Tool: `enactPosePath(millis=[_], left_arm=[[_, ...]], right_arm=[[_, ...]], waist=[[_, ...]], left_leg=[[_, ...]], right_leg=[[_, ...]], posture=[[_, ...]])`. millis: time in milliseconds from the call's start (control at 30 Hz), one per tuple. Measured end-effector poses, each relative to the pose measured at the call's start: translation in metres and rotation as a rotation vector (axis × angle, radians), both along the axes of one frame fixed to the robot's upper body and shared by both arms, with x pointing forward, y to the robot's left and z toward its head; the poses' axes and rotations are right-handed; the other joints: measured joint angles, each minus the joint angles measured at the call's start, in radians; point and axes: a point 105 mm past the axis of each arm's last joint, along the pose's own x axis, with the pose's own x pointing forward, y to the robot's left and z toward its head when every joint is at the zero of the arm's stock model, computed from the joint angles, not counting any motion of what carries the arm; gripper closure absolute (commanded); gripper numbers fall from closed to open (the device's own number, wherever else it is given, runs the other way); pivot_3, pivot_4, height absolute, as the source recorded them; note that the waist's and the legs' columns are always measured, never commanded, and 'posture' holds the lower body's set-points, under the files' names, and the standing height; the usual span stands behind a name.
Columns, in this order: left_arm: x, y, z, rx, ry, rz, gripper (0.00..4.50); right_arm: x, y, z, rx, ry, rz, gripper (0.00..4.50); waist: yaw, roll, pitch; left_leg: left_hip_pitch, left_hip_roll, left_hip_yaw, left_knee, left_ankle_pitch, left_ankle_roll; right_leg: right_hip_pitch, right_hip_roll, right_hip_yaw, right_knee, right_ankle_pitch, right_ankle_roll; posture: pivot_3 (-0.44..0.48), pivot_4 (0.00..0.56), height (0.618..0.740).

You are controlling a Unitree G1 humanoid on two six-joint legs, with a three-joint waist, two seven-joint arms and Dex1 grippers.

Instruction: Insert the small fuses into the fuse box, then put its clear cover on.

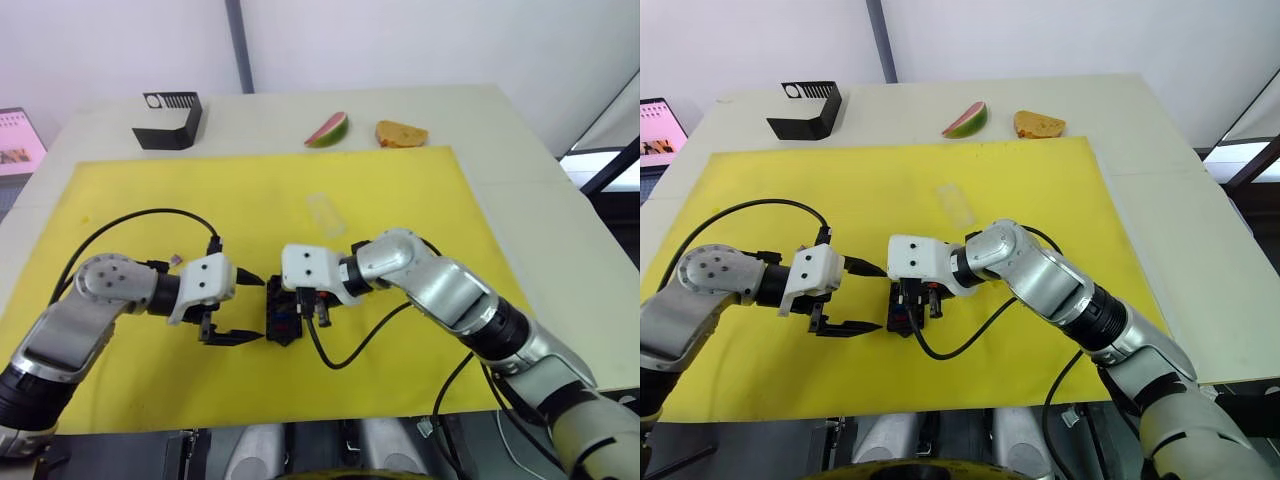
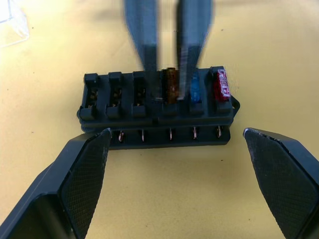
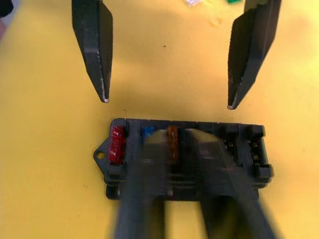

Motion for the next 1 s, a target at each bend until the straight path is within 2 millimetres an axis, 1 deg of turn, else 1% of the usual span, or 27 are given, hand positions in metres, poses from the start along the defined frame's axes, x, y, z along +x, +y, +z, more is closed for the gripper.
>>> enactPosePath(millis=[100, 233, 300, 367, 467, 533, 633, 833, 1000], left_arm=[[0.0, 0.0, 0.0, 0.0, -0.001, 0.0, 0.0], [0.0, 0.0, 0.0, 0.0, 0.0, 0.0, 0.0], [0.0, 0.0, 0.0, 0.0, 0.0, -0.003, 0.0], [0.0, 0.0, 0.0, 0.001, 0.003, -0.006, 0.0], [-0.001, 0.0, 0.0, 0.001, 0.007, -0.013, 0.0], [-0.001, 0.0, 0.0, 0.003, 0.009, -0.016, 0.0], [-0.002, 0.0, 0.0, 0.003, 0.01, -0.02, 0.0], [0.0, 0.0, 0.002, 0.004, 0.004, -0.022, 0.0], [0.001, 0.0, 0.004, 0.005, -0.002, -0.023, 0.0]], right_arm=[[-0.001, 0.001, 0.012, 0.051, 0.004, 0.003, 2.69], [-0.001, 0.001, 0.019, 0.113, -0.009, 0.018, 2.69], [-0.001, 0.0, 0.017, 0.136, 0.0, 0.019, 2.69], [-0.001, -0.003, 0.008, 0.18, 0.026, 0.009, 2.69], [-0.001, -0.005, 0.002, 0.24, 0.056, 0.007, 3.54], [-0.002, -0.009, 0.002, 0.275, 0.058, 0.015, 4.45], [-0.004, -0.011, -0.003, 0.289, 0.058, 0.026, 4.45], [0.002, -0.014, -0.016, 0.25, 0.039, 0.003, 4.45], [0.003, -0.013, -0.021, 0.223, 0.018, 0.004, 4.45]], waist=[[0.0, 0.0, 0.0], [0.001, 0.0, 0.0], [0.001, 0.0, 0.0], [0.001, -0.001, 0.0], [0.001, -0.001, 0.0], [0.0, -0.001, 0.0], [0.001, -0.001, 0.0], [0.001, -0.001, -0.001], [0.002, -0.001, -0.001]], left_leg=[[0.0, 0.0, 0.0, 0.0, 0.0, 0.0], [0.0, 0.0, 0.0, 0.0, 0.0, 0.0], [0.0, 0.0, 0.0, 0.0, 0.0, 0.0], [0.0, 0.0, 0.0, 0.0, 0.0, 0.0], [0.0, 0.0, 0.0, 0.0, 0.0, 0.0], [0.0, 0.0, 0.0, 0.0, 0.0, 0.0], [0.001, 0.0, 0.0, 0.0, 0.0, 0.0], [0.001, 0.0, 0.0, 0.0, 0.0, 0.0], [0.001, 0.0, 0.0, 0.0, 0.0, 0.0]], right_leg=[[0.0, 0.0, 0.0, 0.0, 0.0, 0.0], [0.0, 0.0, 0.0, 0.0, 0.0, 0.0], [0.0, 0.0, 0.0, 0.0, 0.0, 0.0], [0.0, 0.0, 0.0, 0.0, 0.0, 0.0], [0.001, 0.0, 0.0, 0.0, 0.0, 0.0], [0.001, 0.0, 0.0, 0.0, 0.0, 0.0], [0.001, 0.0, 0.0, 0.0, 0.0, 0.0], [0.001, 0.0, 0.0, 0.001, 0.0, 0.0], [0.001, 0.0, 0.0, 0.0, 0.0, 0.0]], posture=[[0.0, 0.15, 0.74], [0.0, 0.15, 0.74], [0.0, 0.15, 0.74], [0.0, 0.15, 0.74], [0.0, 0.15, 0.74], [0.0, 0.15, 0.74], [0.0, 0.15, 0.74], [0.0, 0.15, 0.74], [0.0, 0.15, 0.74]])
